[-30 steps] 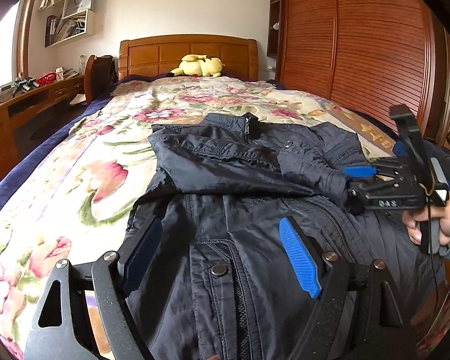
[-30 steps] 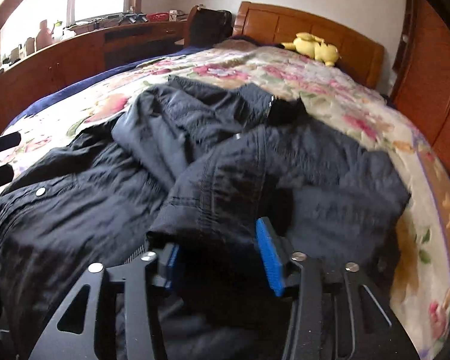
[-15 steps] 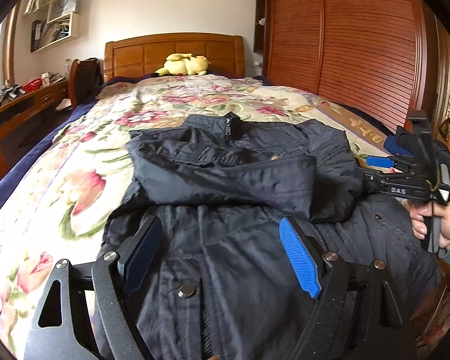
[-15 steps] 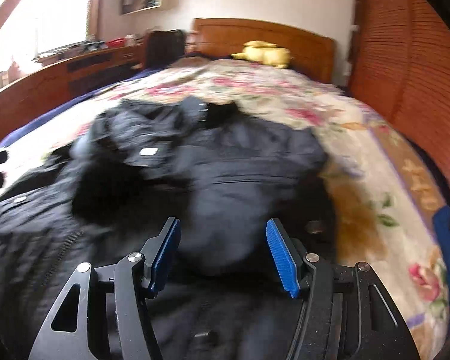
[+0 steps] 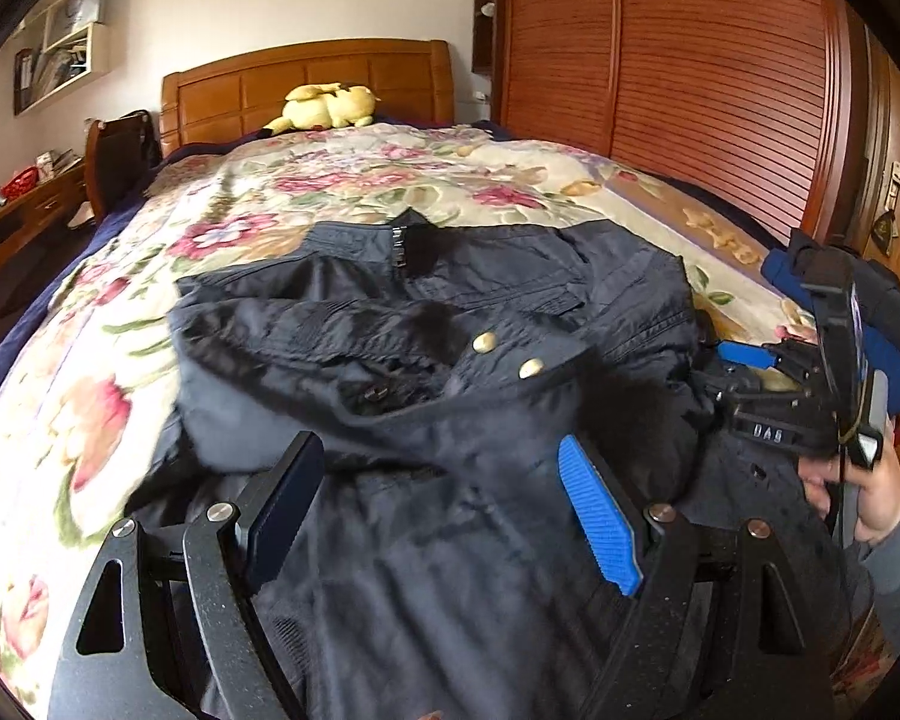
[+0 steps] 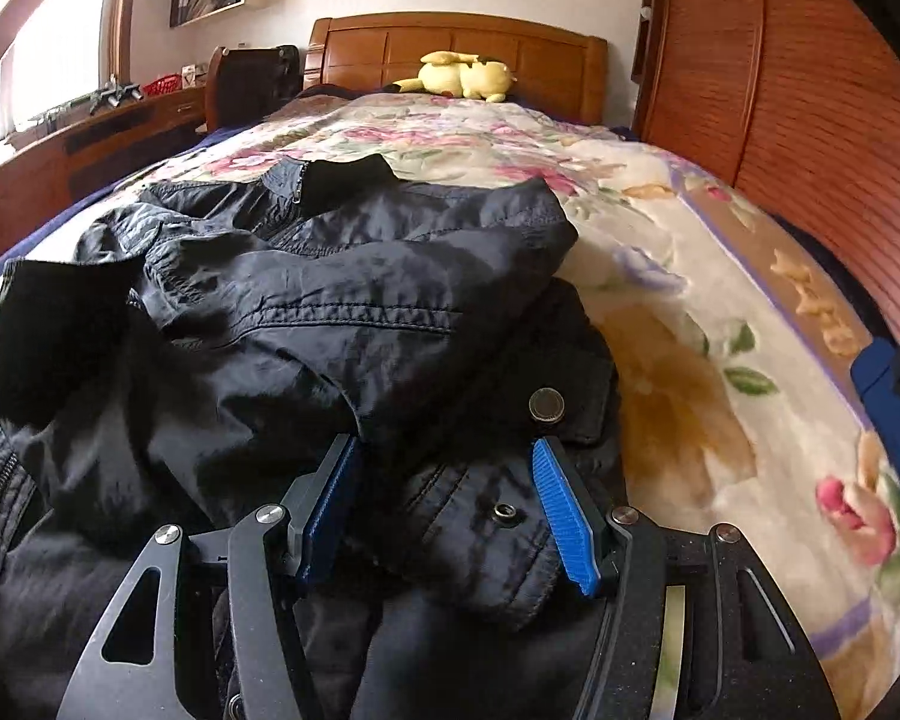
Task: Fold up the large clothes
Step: 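Move the left tool to the jacket hem and close on it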
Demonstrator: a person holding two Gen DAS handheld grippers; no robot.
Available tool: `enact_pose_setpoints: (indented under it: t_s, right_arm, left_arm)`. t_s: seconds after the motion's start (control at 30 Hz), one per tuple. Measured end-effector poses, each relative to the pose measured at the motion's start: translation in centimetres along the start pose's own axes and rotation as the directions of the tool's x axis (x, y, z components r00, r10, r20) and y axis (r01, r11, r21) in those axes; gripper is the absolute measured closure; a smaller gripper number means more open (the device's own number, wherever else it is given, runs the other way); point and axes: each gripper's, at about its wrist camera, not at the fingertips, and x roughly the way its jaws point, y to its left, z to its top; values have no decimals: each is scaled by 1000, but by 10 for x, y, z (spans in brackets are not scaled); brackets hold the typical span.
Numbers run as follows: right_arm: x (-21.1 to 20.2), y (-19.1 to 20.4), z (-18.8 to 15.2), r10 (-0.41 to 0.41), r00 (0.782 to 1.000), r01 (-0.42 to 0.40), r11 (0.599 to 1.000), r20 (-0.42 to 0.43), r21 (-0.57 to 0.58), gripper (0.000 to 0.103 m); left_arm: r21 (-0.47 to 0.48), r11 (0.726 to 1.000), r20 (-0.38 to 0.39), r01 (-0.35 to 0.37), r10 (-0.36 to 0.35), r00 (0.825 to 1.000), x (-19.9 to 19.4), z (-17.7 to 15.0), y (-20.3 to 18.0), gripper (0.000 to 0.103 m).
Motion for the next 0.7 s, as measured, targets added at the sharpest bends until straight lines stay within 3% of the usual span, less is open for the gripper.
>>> enact_pose_setpoints:
  t_s: [0.2,0.43,0.57,0.63,0.7]
  right_arm:
    - [6,2,-3,-3,1000,3,1000,9,-7,42]
    - [2,0,-7,1,1000,-1,1000,26,-1,42]
    - [-3,-3,-8,3,999,-4,1000,50,13,42]
    - [-8,-8,-10,7,997,-10,999,76,33,42]
    - [-11,-11,-11,-1,996,-4,998,89,56,42]
  left_arm:
    - [35,999,-29,-19,20,999,29,17,-19,22]
    - [56,998,-39,-32,34,999,39,14,-23,22]
    - [44,999,-16,-28,29,999,32,11,-19,41]
    - [38,999,-24,-10,11,1000,30,10,-16,63]
    - [37,999,-36,-2,3,999,27,8,-14,77]
